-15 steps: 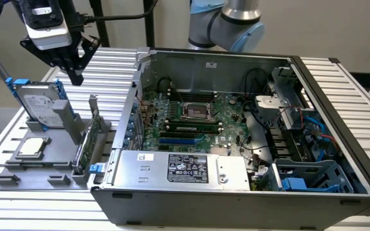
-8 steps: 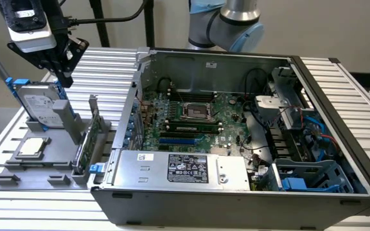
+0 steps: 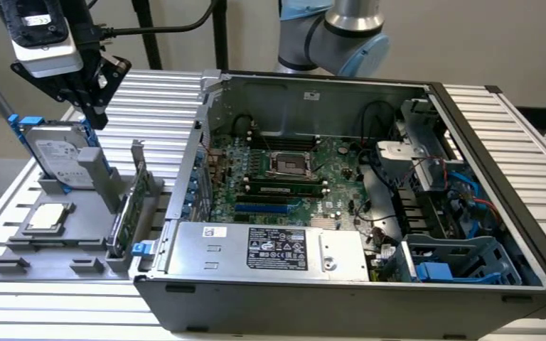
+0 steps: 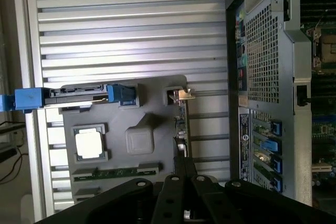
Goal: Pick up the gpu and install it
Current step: 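Pick up the gpu and move the gpu toward the slot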
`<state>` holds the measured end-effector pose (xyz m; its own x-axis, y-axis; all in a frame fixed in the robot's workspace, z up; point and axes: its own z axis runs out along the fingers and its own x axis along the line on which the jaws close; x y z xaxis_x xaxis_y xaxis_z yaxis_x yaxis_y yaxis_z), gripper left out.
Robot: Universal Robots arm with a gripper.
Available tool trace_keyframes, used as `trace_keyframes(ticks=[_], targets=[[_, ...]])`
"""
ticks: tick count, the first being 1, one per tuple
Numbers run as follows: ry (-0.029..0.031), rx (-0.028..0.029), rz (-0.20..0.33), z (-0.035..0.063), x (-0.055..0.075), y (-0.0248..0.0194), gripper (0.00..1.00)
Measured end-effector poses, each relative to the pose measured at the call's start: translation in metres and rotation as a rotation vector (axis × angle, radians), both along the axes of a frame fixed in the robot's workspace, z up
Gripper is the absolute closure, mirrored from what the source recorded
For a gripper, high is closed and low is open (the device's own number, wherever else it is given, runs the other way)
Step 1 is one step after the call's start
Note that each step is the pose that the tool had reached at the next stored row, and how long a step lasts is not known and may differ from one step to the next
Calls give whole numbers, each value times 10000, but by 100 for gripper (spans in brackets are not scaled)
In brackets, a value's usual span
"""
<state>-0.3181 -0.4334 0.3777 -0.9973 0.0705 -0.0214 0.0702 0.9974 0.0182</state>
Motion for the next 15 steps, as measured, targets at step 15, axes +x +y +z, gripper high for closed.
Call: trace_keyframes(ticks=[15], targets=[[24,-64,0,-14,0,-2,58]])
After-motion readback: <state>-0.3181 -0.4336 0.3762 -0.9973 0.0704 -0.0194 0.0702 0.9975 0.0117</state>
